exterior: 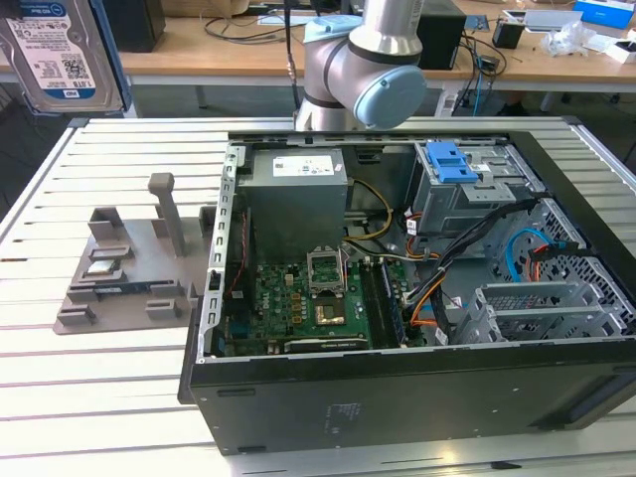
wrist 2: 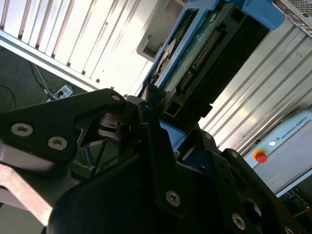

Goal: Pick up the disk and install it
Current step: 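Pick up the disk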

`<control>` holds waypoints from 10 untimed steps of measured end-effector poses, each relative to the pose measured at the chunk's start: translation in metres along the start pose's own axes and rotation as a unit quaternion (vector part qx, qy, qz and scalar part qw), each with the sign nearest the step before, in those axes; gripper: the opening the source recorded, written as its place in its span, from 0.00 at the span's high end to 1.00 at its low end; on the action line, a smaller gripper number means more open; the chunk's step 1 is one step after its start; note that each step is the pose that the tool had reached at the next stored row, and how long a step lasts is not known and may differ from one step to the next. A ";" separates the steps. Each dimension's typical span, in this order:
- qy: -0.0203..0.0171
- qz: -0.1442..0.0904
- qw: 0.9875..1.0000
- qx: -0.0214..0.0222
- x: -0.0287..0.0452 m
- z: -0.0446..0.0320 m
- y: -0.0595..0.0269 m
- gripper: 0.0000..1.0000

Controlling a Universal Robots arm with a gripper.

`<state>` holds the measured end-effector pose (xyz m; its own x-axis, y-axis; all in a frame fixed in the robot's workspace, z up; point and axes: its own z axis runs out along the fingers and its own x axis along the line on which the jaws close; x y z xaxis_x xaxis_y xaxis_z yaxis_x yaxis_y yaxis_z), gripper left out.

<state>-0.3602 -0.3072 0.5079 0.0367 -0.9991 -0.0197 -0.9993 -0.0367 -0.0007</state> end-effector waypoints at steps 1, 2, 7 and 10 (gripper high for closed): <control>0.000 0.000 1.000 0.000 0.0000 0.0000 -0.0021 0.63; 0.000 0.000 1.000 0.000 0.0002 0.0000 -0.0059 0.63; 0.000 0.000 1.000 0.000 0.0007 0.0000 -0.0221 0.63; 0.000 0.000 1.000 0.000 0.0012 0.0000 -0.0354 0.63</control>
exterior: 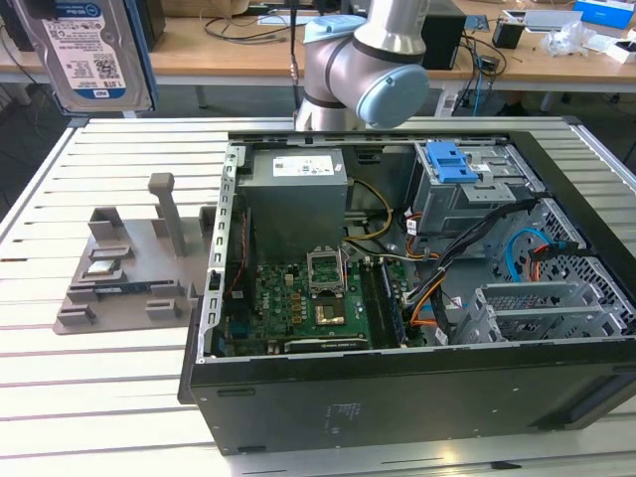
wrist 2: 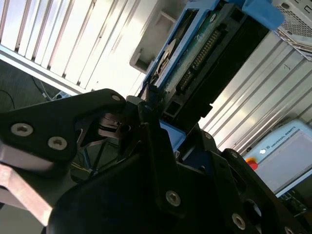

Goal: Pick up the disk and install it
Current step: 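Pick up the disk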

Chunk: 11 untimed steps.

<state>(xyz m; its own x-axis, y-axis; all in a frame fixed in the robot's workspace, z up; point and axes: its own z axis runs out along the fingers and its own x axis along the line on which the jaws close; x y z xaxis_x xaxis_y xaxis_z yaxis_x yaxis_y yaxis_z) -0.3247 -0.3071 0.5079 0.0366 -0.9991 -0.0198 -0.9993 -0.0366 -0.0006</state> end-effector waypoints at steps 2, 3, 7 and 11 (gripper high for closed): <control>0.000 0.000 1.000 0.000 0.0003 0.0000 -0.0101 0.63; 0.000 0.000 1.000 0.000 0.0004 -0.0001 -0.0131 0.63; 0.000 0.000 1.000 0.000 0.0009 0.0000 -0.0247 0.63; 0.000 0.000 1.000 0.000 0.0013 0.0000 -0.0362 0.63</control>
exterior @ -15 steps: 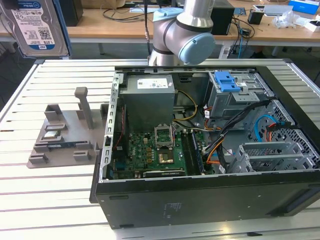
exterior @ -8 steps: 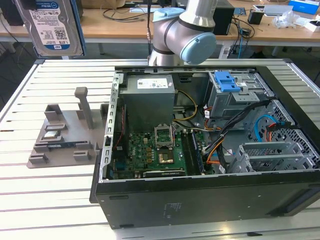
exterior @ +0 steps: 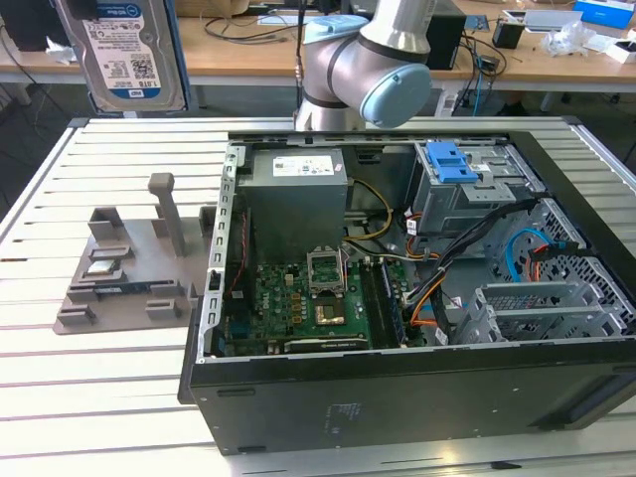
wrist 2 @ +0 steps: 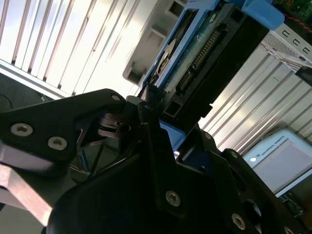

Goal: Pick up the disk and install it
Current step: 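Pick up the disk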

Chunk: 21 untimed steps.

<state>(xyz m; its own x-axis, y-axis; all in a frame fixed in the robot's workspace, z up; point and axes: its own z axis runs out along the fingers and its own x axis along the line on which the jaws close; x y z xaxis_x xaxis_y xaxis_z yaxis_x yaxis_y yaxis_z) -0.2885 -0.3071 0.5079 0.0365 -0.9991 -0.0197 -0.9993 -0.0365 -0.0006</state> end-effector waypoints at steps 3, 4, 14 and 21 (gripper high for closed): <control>0.000 0.000 1.000 0.000 0.0004 0.0001 -0.0094 0.63; 0.000 0.000 1.000 0.000 0.0005 0.0000 -0.0129 0.63; 0.000 0.000 1.000 0.000 0.0017 0.0000 -0.0476 0.63; 0.000 0.000 1.000 0.000 0.0025 0.0000 -0.0700 0.63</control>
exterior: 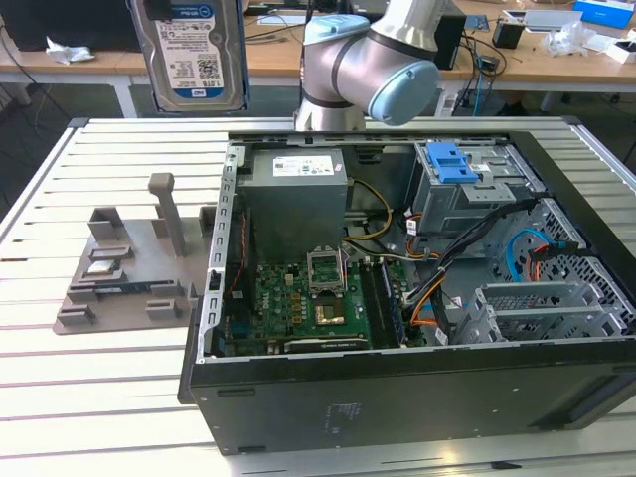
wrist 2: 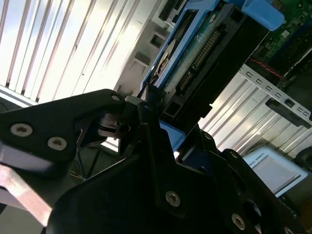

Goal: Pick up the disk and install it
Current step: 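Pick up the disk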

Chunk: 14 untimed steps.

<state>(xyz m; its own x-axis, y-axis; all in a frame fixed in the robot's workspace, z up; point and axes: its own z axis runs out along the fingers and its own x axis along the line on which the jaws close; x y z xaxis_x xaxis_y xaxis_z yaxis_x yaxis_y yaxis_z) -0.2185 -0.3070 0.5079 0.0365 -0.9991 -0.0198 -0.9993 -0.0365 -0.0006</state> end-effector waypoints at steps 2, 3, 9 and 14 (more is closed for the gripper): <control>0.000 0.000 1.000 0.000 0.0002 0.0000 -0.0049 0.63; 0.000 0.000 1.000 0.000 0.0004 0.0000 -0.0088 0.63; 0.000 0.000 1.000 0.000 0.0010 0.0000 -0.0273 0.63; 0.000 0.000 1.000 0.000 0.0017 0.0000 -0.0468 0.63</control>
<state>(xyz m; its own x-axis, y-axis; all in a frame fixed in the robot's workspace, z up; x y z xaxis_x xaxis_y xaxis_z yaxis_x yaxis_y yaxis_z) -0.1717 -0.3071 0.5079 0.0366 -0.9991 -0.0198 -0.9993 -0.0366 -0.0005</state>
